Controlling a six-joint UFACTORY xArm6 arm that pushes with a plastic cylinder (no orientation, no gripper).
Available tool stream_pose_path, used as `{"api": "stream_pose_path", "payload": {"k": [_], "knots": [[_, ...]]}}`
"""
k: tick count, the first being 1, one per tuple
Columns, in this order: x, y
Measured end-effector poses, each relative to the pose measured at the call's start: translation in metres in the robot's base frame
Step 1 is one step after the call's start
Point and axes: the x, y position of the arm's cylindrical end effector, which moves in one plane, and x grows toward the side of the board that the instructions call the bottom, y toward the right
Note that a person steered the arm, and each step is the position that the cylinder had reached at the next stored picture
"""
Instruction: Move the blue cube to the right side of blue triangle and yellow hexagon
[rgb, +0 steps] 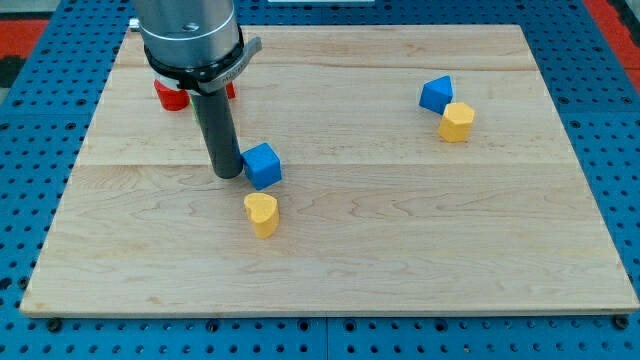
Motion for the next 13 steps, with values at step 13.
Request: {"api": "stream_pose_path", "payload": {"k": [13], "knots": [[-0.013, 0.154]]}}
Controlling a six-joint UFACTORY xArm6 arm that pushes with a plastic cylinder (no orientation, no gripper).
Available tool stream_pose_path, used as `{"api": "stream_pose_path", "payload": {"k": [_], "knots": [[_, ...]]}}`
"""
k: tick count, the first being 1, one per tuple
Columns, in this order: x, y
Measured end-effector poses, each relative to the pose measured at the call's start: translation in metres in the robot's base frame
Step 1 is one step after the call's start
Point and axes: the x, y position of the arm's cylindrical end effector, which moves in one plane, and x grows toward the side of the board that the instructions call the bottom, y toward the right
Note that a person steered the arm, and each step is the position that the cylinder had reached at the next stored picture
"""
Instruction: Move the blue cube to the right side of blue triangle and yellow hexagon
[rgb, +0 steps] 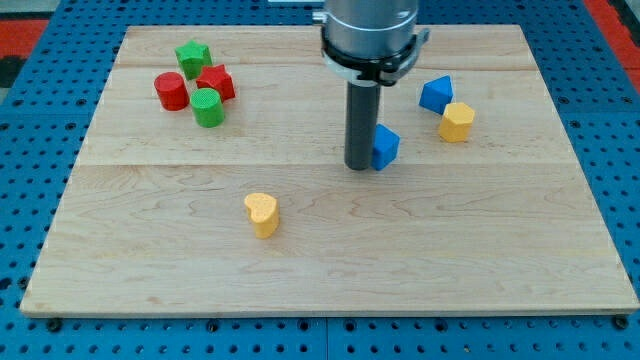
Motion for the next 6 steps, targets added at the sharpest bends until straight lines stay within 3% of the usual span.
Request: {"api": "stream_pose_path", "payload": {"k": [2, 4, 5, 6], "knots": [[-0.005, 0.038], [0.019, 0.056], [0.008, 0.056], [-0.030, 0.056]]}}
